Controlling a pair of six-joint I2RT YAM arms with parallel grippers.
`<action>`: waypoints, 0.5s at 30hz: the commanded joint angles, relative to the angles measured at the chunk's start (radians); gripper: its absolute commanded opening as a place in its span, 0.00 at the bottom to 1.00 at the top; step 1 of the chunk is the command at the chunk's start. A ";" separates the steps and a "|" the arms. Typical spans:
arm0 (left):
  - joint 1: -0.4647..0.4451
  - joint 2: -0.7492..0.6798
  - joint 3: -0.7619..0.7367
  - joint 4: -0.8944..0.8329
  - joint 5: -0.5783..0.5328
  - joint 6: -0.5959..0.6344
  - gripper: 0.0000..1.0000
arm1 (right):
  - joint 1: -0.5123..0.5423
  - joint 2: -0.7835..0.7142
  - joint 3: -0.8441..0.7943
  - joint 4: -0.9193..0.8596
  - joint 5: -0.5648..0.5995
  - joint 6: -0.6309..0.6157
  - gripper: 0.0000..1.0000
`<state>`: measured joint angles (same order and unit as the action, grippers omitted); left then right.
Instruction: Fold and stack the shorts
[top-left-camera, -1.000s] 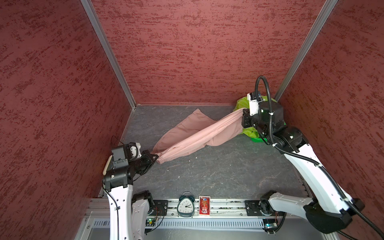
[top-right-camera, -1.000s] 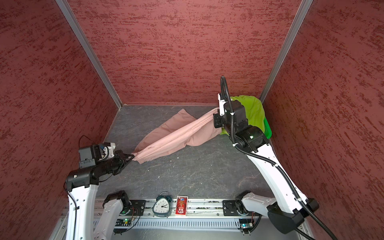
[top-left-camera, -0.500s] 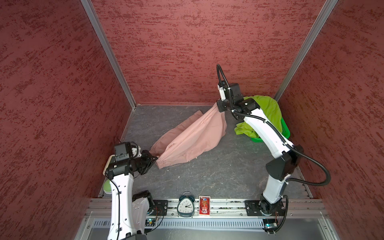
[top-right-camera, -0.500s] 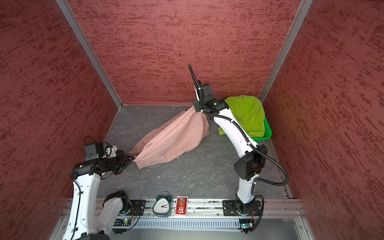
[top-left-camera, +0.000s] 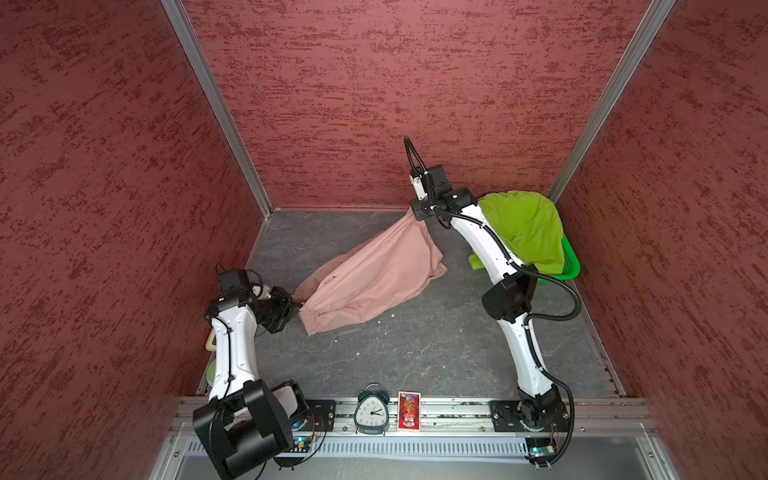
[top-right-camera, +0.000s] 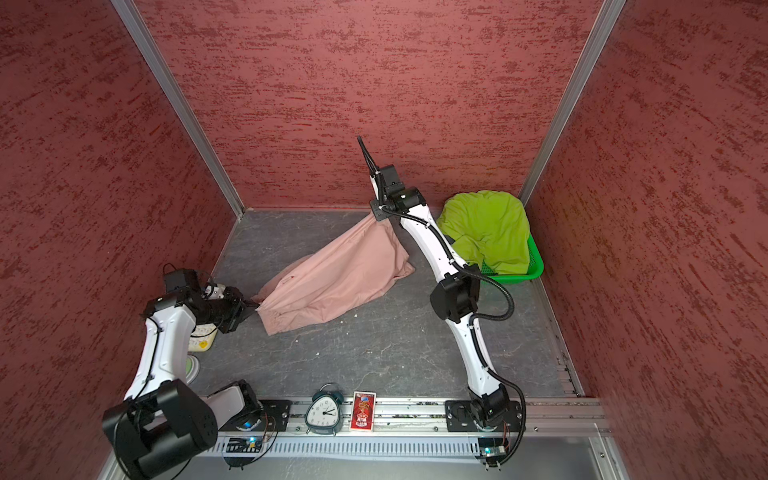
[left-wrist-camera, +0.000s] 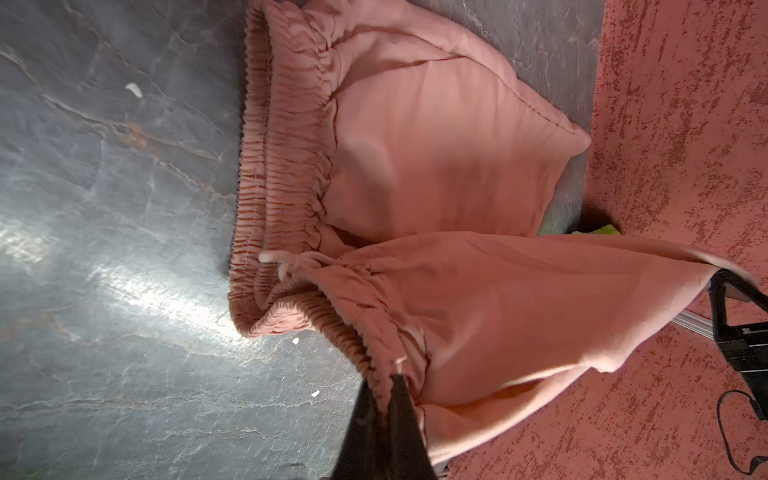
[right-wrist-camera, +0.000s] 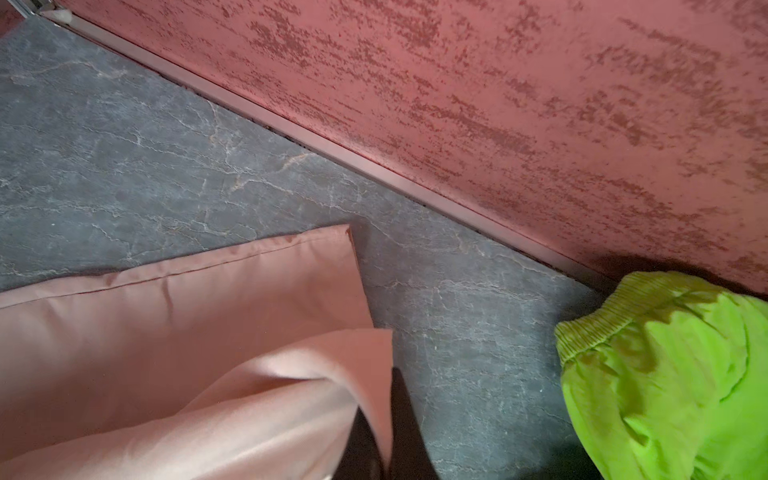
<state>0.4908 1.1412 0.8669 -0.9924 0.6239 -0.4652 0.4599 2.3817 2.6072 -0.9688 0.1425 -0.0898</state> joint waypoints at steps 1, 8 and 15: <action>0.032 0.022 0.037 0.029 -0.047 0.055 0.00 | -0.027 0.007 -0.020 0.076 -0.019 -0.001 0.00; 0.089 0.120 0.023 0.110 -0.041 0.084 0.04 | -0.030 0.085 -0.019 0.167 -0.060 0.033 0.00; 0.109 0.187 0.040 0.186 -0.031 0.107 0.42 | -0.029 0.130 -0.021 0.255 -0.116 0.084 0.42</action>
<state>0.5804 1.3220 0.8837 -0.8570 0.6098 -0.3977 0.4477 2.5099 2.5866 -0.8093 0.0517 -0.0284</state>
